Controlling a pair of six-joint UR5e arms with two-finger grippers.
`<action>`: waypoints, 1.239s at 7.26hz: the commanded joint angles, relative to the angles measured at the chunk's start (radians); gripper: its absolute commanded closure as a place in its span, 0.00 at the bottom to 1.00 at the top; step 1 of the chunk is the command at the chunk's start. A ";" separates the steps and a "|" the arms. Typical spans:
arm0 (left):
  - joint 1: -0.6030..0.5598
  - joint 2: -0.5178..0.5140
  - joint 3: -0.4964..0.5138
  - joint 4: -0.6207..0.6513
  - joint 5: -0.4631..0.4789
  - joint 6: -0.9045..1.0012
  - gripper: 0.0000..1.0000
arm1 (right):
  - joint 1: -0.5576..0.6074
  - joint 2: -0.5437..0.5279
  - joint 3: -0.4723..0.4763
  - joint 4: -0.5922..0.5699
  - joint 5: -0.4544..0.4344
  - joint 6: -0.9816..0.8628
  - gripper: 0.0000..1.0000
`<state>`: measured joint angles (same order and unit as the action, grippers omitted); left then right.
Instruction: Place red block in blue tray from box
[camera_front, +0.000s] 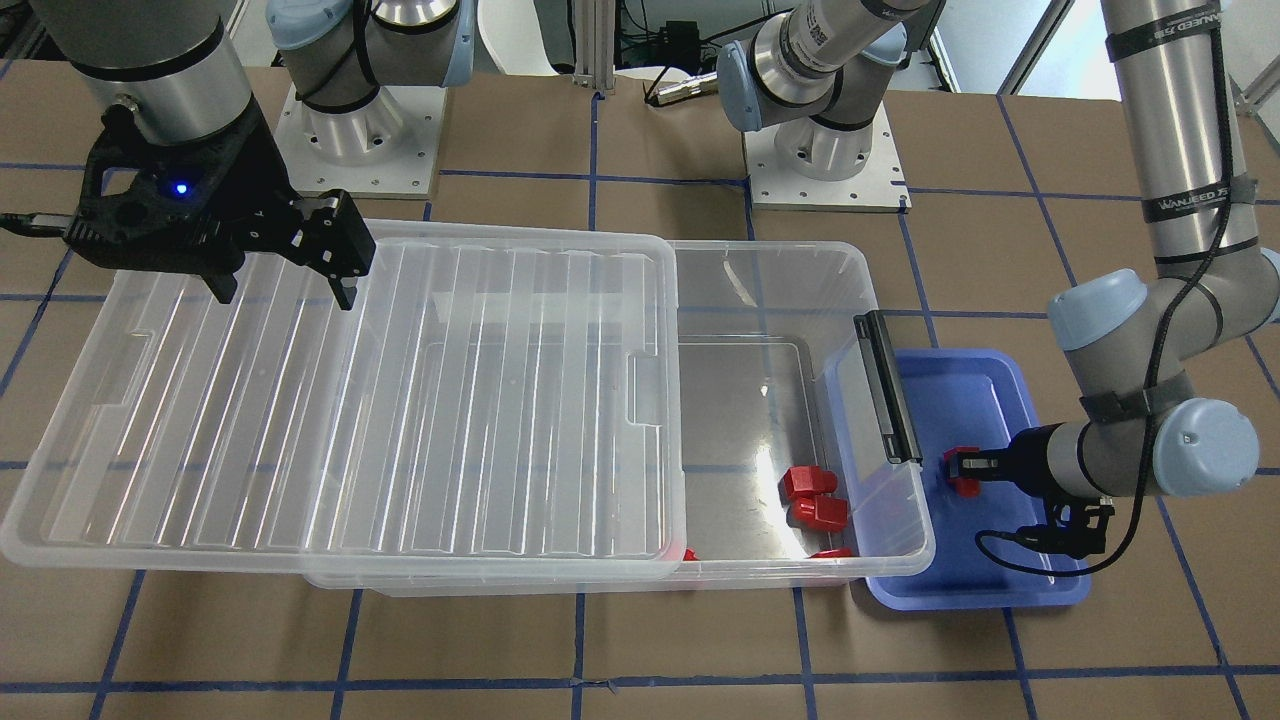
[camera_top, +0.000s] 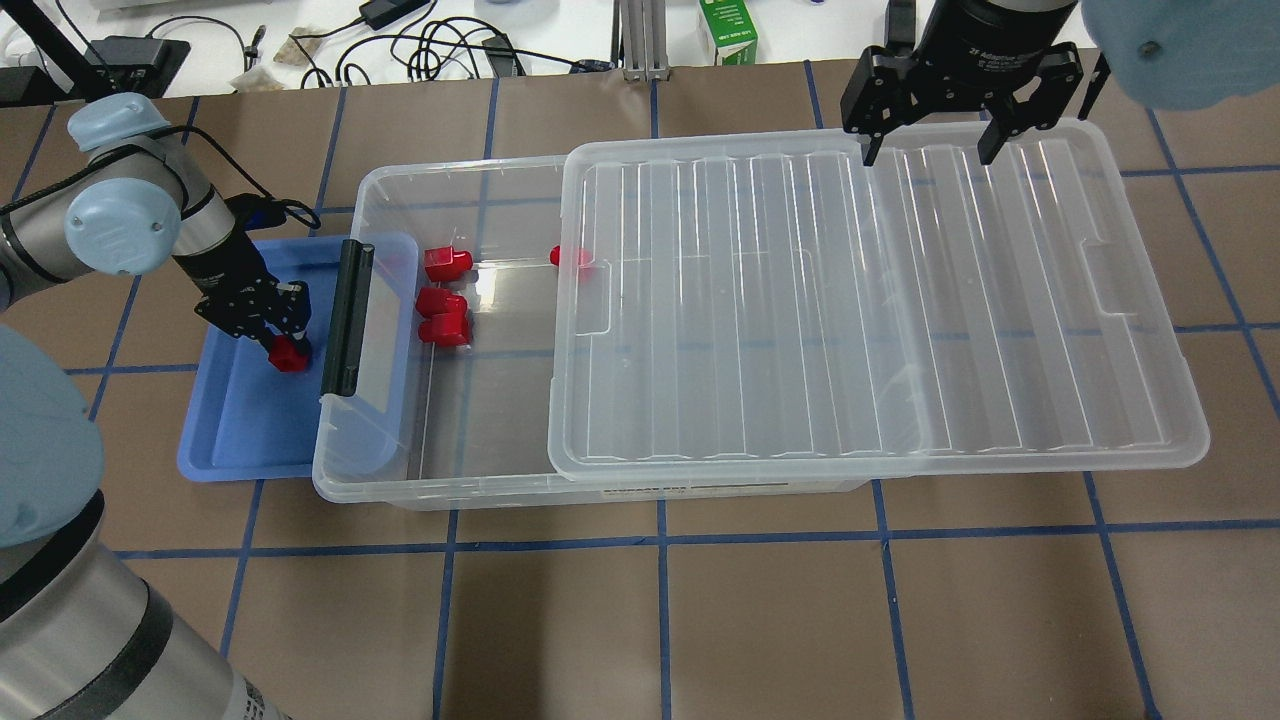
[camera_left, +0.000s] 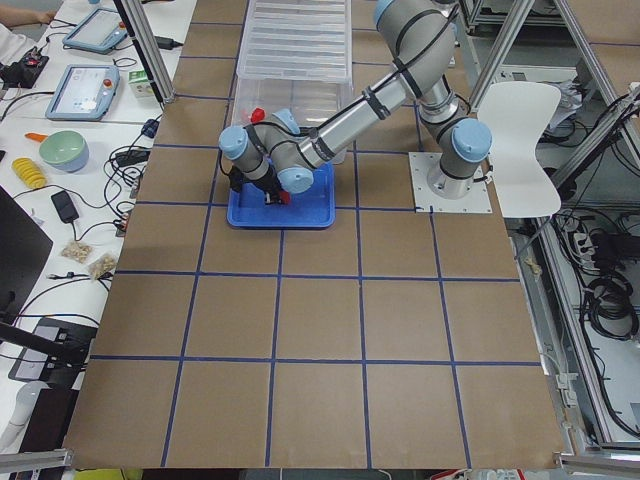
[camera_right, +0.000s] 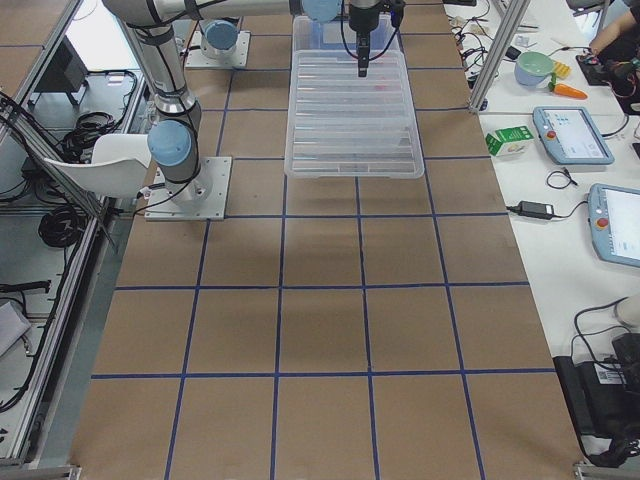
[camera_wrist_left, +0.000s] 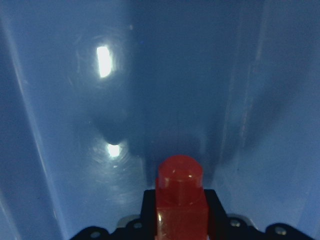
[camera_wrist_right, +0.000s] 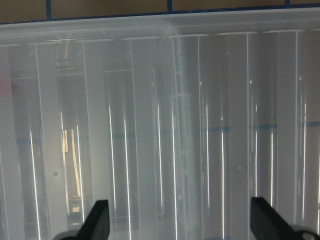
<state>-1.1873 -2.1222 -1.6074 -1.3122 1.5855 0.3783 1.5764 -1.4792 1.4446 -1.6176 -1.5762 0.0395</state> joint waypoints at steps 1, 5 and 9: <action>-0.003 0.016 0.007 -0.012 0.004 0.001 0.00 | -0.149 -0.009 -0.001 0.019 -0.001 -0.171 0.00; -0.014 0.111 0.156 -0.135 0.007 0.007 0.00 | -0.560 0.005 0.098 -0.010 0.008 -0.676 0.00; -0.096 0.261 0.349 -0.353 -0.008 0.002 0.00 | -0.573 0.062 0.312 -0.297 0.010 -0.702 0.00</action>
<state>-1.2515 -1.9211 -1.2873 -1.6125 1.5817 0.3814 1.0056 -1.4351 1.7158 -1.8563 -1.5662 -0.6542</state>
